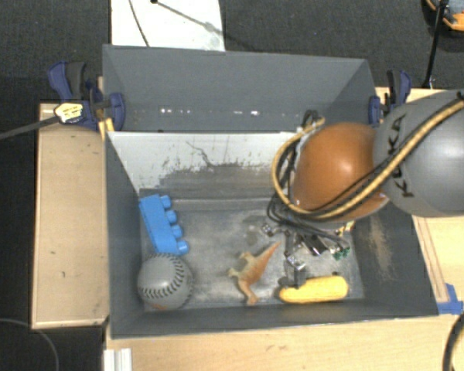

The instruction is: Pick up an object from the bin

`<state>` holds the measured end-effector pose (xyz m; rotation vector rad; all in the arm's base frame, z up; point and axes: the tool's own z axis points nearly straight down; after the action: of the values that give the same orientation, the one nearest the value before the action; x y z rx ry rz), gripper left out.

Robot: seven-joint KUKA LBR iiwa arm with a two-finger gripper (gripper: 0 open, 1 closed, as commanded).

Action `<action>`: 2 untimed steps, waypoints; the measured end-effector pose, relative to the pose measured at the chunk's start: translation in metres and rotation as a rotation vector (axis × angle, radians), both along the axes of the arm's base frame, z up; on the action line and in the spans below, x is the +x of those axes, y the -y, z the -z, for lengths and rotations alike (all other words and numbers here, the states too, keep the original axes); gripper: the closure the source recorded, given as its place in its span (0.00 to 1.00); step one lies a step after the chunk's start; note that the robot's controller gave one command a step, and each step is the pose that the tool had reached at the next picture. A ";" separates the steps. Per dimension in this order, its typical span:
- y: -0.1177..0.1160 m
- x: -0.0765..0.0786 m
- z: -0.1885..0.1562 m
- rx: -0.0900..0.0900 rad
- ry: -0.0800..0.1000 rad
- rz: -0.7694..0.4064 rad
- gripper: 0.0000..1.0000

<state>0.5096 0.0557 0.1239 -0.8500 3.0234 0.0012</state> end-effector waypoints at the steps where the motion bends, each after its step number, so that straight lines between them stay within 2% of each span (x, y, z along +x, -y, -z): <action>1: -0.003 0.011 0.050 0.001 0.003 -0.048 0.00; 2: -0.002 0.018 0.060 0.002 0.006 -0.200 1.00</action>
Offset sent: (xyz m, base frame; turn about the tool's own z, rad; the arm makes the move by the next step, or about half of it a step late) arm 0.0196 0.0005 -0.0539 -0.2594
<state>0.5277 0.0582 0.0640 -1.1454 2.9176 0.0015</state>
